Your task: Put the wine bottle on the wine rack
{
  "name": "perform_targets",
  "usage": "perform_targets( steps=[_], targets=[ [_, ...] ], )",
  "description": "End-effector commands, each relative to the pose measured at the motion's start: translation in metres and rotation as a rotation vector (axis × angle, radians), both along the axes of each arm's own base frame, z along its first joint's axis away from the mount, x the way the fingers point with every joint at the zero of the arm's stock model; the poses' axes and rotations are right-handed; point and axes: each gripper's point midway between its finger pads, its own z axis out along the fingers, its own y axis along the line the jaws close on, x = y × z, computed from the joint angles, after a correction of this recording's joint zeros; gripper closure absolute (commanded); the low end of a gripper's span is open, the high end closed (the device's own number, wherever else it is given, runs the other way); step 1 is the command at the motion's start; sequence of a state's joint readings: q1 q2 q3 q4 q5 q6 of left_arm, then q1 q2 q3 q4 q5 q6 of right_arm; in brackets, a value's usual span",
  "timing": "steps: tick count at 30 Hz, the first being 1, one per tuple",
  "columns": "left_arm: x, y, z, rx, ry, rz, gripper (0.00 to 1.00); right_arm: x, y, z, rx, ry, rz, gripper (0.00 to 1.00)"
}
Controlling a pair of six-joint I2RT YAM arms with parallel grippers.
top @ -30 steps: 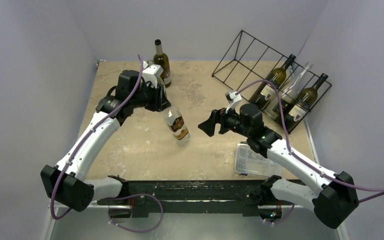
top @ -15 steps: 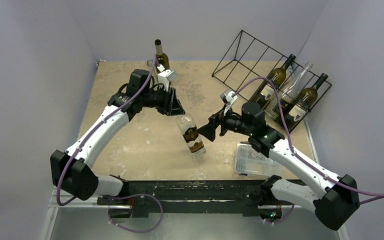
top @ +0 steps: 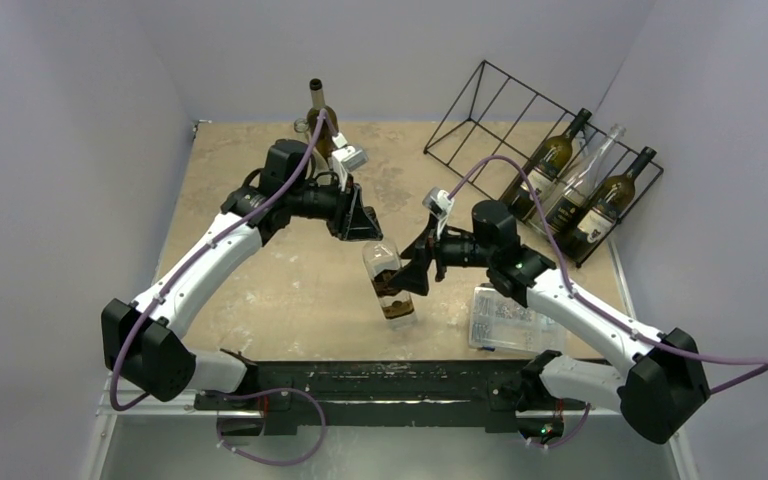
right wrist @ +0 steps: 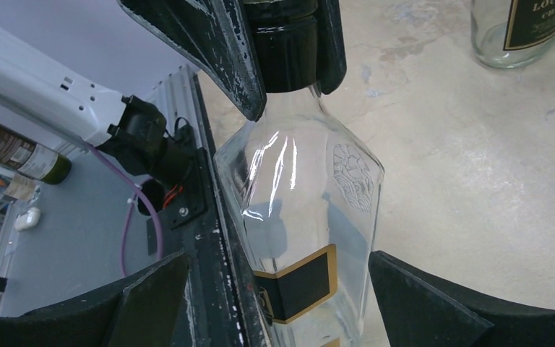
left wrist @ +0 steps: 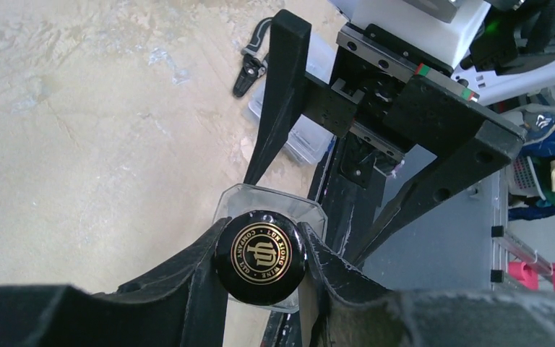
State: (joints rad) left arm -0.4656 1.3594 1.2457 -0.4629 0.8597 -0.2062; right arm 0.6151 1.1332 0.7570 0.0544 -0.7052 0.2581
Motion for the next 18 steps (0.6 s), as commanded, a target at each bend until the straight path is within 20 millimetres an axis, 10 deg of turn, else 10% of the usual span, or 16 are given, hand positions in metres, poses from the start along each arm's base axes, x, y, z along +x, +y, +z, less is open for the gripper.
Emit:
perform_targets(
  steps=[1,18],
  targets=[
    [-0.028,-0.011,0.055,-0.162,-0.179,-0.193,1.00,-0.017,0.006,0.029,0.092,-0.096,0.117,0.01],
    [-0.048,-0.017,0.062,-0.210,-0.154,-0.312,1.00,-0.052,0.028,0.032,0.256,-0.073,0.269,0.01]
  ],
)
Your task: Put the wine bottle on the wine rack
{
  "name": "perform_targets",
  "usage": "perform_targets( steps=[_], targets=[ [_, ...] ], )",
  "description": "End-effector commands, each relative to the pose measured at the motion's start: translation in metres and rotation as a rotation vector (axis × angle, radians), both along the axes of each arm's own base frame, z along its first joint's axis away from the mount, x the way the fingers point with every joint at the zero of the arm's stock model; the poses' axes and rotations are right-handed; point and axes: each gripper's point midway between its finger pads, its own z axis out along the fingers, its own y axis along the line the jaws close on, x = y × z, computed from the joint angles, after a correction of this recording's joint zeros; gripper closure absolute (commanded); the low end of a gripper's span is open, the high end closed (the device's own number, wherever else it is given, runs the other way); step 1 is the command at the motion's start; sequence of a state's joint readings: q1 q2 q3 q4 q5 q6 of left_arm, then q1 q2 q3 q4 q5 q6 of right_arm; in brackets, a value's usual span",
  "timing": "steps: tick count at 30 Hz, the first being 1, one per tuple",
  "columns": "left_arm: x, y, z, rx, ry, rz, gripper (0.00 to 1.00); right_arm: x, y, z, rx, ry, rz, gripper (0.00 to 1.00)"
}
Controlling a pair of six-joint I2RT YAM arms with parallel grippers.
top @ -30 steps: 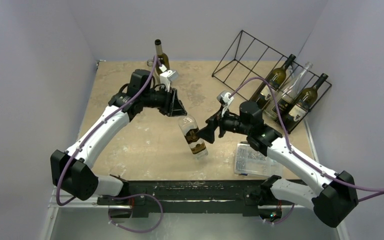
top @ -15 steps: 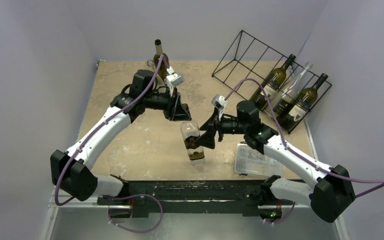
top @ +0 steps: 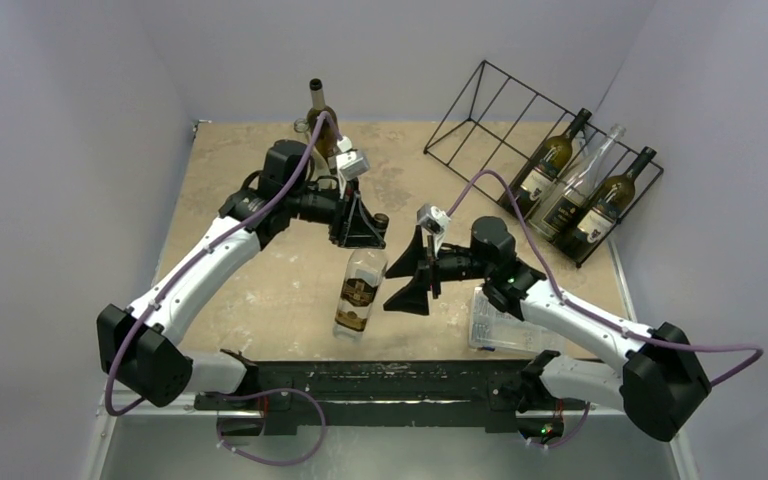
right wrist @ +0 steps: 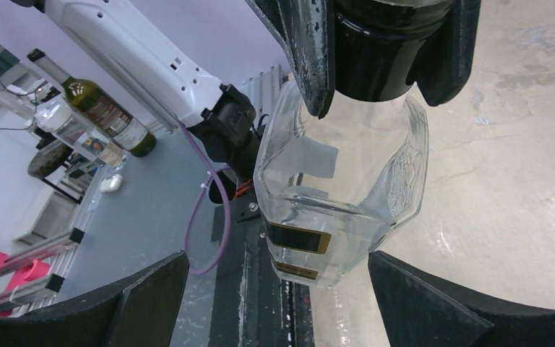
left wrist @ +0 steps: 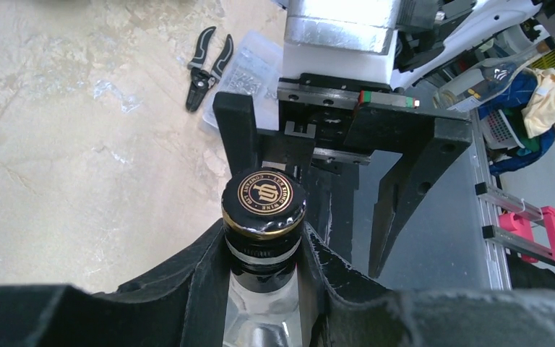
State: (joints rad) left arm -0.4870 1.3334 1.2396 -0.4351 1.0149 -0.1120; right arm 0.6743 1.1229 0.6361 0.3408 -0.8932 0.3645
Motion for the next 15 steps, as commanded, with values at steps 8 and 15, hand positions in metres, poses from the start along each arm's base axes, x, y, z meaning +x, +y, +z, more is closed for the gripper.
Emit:
perform_targets(
  steps=[8,15],
  targets=[
    [-0.013,-0.012,0.043,-0.073,0.027,-0.149,1.00,0.004,0.013,0.029,0.151,-0.055,-0.007,0.43],
    [-0.006,-0.014,0.047,-0.068,0.035,-0.104,1.00,0.006,0.008,0.037,0.169,-0.065,-0.062,1.00]
  ],
)
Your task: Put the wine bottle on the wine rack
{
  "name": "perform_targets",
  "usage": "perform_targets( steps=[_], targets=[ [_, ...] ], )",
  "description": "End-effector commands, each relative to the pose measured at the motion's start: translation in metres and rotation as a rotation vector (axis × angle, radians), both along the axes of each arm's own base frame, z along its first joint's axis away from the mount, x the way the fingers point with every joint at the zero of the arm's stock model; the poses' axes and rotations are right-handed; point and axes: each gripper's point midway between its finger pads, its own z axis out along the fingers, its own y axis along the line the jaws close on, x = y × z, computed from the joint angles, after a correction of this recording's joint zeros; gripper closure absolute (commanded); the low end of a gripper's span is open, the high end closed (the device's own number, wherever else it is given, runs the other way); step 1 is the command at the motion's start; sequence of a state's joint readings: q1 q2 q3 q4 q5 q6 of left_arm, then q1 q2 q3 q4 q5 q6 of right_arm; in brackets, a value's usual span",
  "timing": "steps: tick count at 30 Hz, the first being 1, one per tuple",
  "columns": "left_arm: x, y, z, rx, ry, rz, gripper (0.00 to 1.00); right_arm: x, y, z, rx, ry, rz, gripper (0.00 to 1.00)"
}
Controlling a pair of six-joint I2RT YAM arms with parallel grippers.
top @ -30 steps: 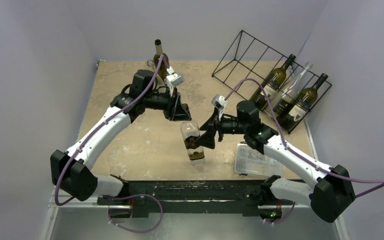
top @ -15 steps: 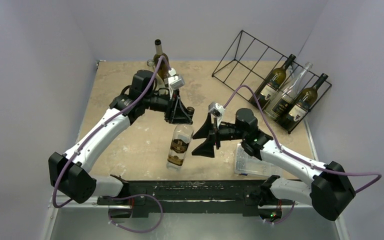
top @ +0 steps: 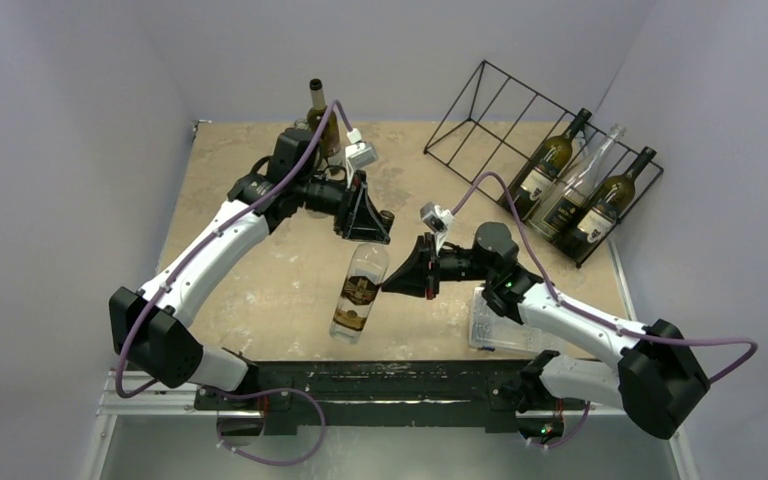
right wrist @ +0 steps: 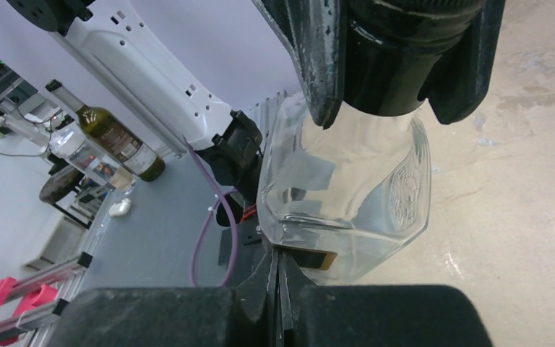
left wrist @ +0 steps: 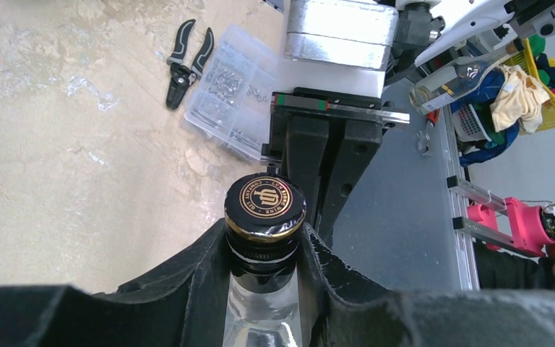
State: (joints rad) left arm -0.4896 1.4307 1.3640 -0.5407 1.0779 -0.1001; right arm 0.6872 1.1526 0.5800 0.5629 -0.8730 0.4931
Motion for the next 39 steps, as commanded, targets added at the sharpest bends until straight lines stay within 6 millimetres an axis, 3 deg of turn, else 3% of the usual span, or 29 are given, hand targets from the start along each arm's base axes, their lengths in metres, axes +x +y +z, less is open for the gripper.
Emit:
perform_targets(
  steps=[1,6,8,13,15,16,17,21,26,30,33,36,39],
  targets=[
    [-0.008,-0.006,0.041,-0.074,-0.034,-0.039,1.00,0.008,-0.001,0.030,0.080,-0.086,-0.075,1.00],
    [0.003,-0.006,0.041,-0.022,-0.005,0.018,1.00,0.016,-0.006,0.034,0.087,-0.092,-0.148,1.00],
    [0.008,-0.006,0.040,-0.003,0.006,0.041,0.89,0.019,-0.008,0.037,0.095,-0.099,-0.182,1.00],
    [0.020,-0.007,0.038,0.023,0.012,0.108,0.52,0.028,-0.016,0.039,0.101,-0.109,-0.267,1.00],
    [0.025,-0.006,0.036,0.035,0.004,0.141,0.18,0.031,-0.018,0.038,0.103,-0.110,-0.295,1.00],
    [0.028,-0.005,0.035,0.040,-0.003,0.159,0.08,0.031,-0.020,0.038,0.108,-0.112,-0.308,1.00],
    [0.030,-0.005,0.035,0.042,-0.013,0.174,0.04,0.034,-0.022,0.039,0.118,-0.114,-0.335,1.00],
    [0.039,-0.004,0.040,0.039,-0.056,0.216,0.00,0.048,-0.033,0.038,0.130,-0.087,-0.456,1.00],
    [0.084,0.014,0.026,0.166,-0.084,0.464,0.04,0.094,-0.049,0.014,0.012,-0.035,-0.704,1.00],
    [0.083,0.021,0.018,0.152,-0.116,0.510,0.05,0.112,-0.052,0.000,-0.048,-0.009,-0.770,1.00],
    [0.099,0.031,-0.017,0.249,-0.053,0.664,0.05,0.134,-0.065,-0.009,-0.105,0.104,-0.881,1.00],
    [0.109,0.041,-0.082,0.463,0.048,0.792,0.04,0.144,-0.080,-0.020,-0.104,0.201,-0.961,1.00],
    [0.128,0.068,-0.132,0.661,0.069,0.951,0.05,0.147,-0.085,-0.029,-0.108,0.230,-0.949,0.91]
  ],
)
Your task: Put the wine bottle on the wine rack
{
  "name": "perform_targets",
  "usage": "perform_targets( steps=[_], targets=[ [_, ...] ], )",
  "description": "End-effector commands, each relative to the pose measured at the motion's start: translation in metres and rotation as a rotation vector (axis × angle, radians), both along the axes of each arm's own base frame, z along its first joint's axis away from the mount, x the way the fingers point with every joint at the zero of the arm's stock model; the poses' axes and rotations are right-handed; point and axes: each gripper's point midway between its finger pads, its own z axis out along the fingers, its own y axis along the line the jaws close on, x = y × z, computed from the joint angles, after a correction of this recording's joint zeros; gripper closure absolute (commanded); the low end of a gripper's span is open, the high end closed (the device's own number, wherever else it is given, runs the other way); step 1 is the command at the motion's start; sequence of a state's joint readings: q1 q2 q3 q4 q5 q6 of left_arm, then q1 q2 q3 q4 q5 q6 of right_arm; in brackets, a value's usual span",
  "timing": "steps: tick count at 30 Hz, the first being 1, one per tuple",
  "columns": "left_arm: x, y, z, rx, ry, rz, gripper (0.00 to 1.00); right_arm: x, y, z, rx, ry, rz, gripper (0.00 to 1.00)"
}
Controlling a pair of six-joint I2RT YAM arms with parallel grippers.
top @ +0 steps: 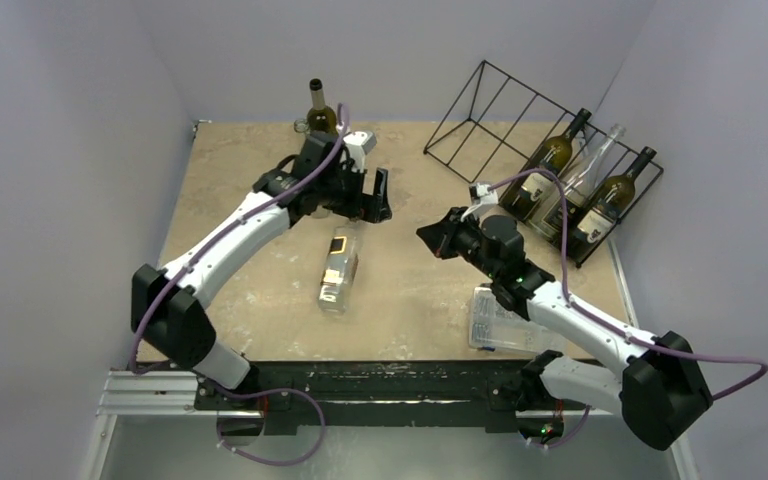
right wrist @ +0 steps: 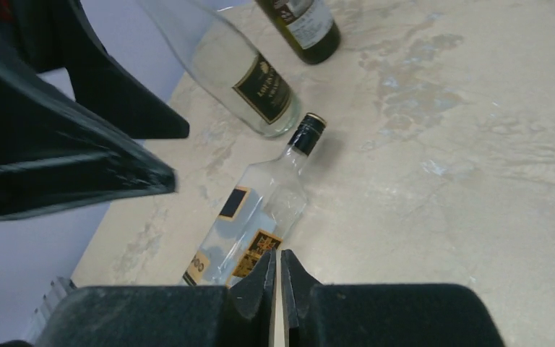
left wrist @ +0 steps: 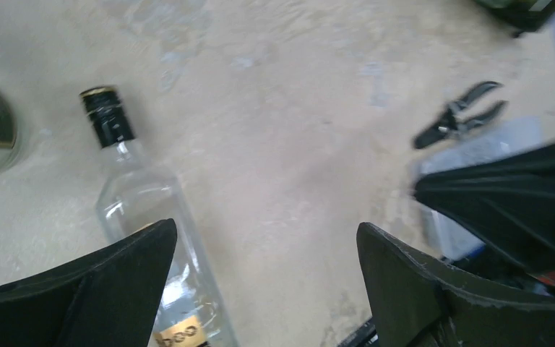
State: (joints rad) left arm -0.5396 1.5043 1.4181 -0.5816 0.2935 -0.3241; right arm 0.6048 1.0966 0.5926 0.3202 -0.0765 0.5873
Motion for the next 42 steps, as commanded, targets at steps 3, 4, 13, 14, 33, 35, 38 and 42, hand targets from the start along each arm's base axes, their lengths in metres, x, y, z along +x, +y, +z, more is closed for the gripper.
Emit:
perform_targets(
  steps=[3,4,13,14,33,35,38,42],
  targets=[
    [0.034,0.052,-0.098,0.356,0.109,0.332,0.05,0.009,-0.008,-0.006,0.028,0.062,-0.029,0.83],
    [0.037,0.053,-0.103,0.368,0.108,0.338,0.05,0.007,-0.005,-0.009,0.027,0.065,-0.005,0.79],
    [0.035,0.076,-0.142,0.489,0.123,0.405,0.00,-0.003,0.014,-0.017,0.037,0.065,0.125,0.35],
    [0.032,0.073,-0.147,0.480,0.141,0.388,0.00,-0.003,0.014,-0.017,0.035,0.065,0.127,0.31],
    [0.023,0.050,-0.186,0.454,0.250,0.265,0.62,-0.018,0.016,-0.039,0.015,0.099,0.191,0.10],
    [0.021,0.047,-0.175,0.424,0.235,0.254,0.81,-0.018,0.017,-0.039,0.011,0.099,0.200,0.08],
    [0.020,0.041,-0.151,0.358,0.194,0.244,1.00,-0.020,0.019,-0.035,0.018,0.090,0.219,0.05],
    [0.017,0.021,-0.105,0.203,0.130,0.179,1.00,-0.025,0.020,-0.029,0.046,0.077,0.259,0.01]
  ],
)
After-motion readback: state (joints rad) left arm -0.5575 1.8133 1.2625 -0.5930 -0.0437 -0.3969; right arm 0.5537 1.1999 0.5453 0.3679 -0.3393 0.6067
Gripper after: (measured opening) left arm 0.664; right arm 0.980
